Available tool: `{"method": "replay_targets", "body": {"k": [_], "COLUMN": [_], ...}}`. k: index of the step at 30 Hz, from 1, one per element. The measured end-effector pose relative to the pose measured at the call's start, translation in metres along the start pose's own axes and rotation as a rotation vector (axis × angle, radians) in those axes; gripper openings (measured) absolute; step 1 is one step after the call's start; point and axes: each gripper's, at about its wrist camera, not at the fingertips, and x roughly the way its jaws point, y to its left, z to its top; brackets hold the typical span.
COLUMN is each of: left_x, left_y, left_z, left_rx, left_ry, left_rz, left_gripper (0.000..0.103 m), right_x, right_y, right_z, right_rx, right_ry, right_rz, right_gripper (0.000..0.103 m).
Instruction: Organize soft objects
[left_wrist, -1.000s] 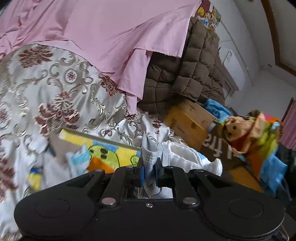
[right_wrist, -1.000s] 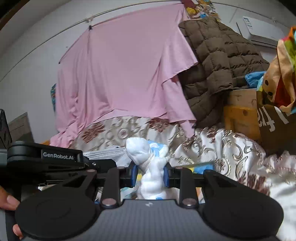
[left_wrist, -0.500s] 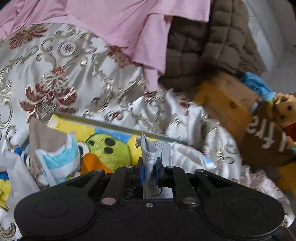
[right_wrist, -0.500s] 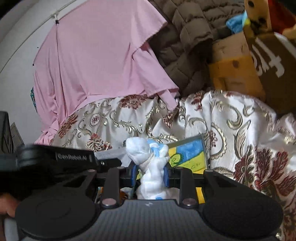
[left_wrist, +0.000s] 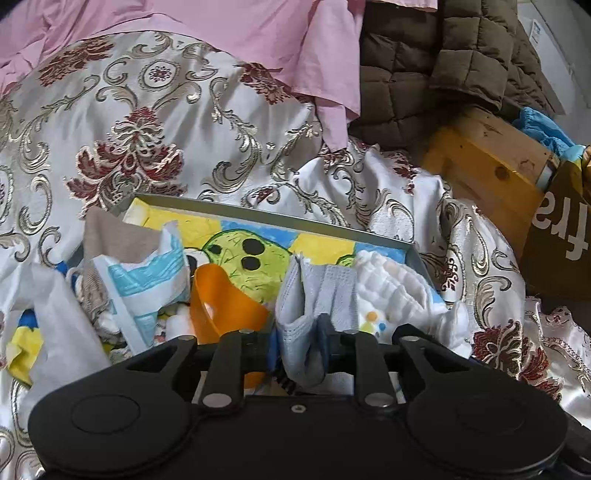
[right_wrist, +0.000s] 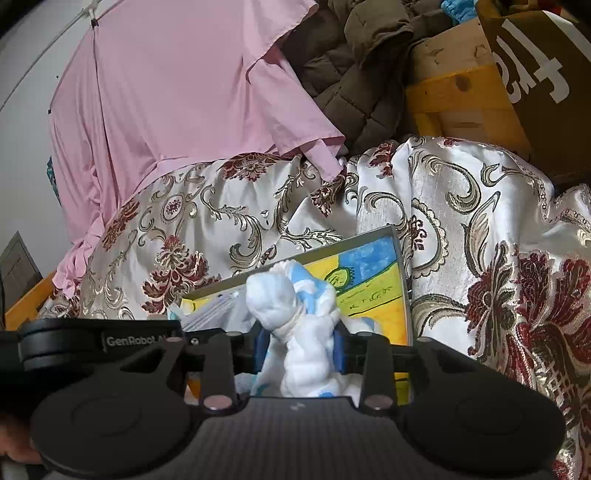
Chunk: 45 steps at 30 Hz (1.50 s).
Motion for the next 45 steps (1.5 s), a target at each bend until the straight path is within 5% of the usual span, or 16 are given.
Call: {"method": "replay_targets", "body": {"k": [17,37,45], "left_x": [-0.028,-0.104,-0.151], "left_y": [0.006,0.016,0.013], "left_z": [-0.004,-0.008,-0.012], "left_rx": [-0.041,-0.083,-0.075], "left_ry": [-0.053,-0.161,-0.22], "left_rz": [0.087,0.147,0.143], "left_gripper": [0.068,0.094,0.099], "right_x": [-0.011,-0.072,-0.115], "right_y": [-0.001,0.011,0.035], "right_z": [0.002,0.012,0.02], "right_rx": [0.015,0.047,-0.017], "right_ry": [-0.014,-0.088,-0.134], "right_rz": [0.005,-0.003,-0.015], "right_gripper": [0.069,0.102,0.103]}}
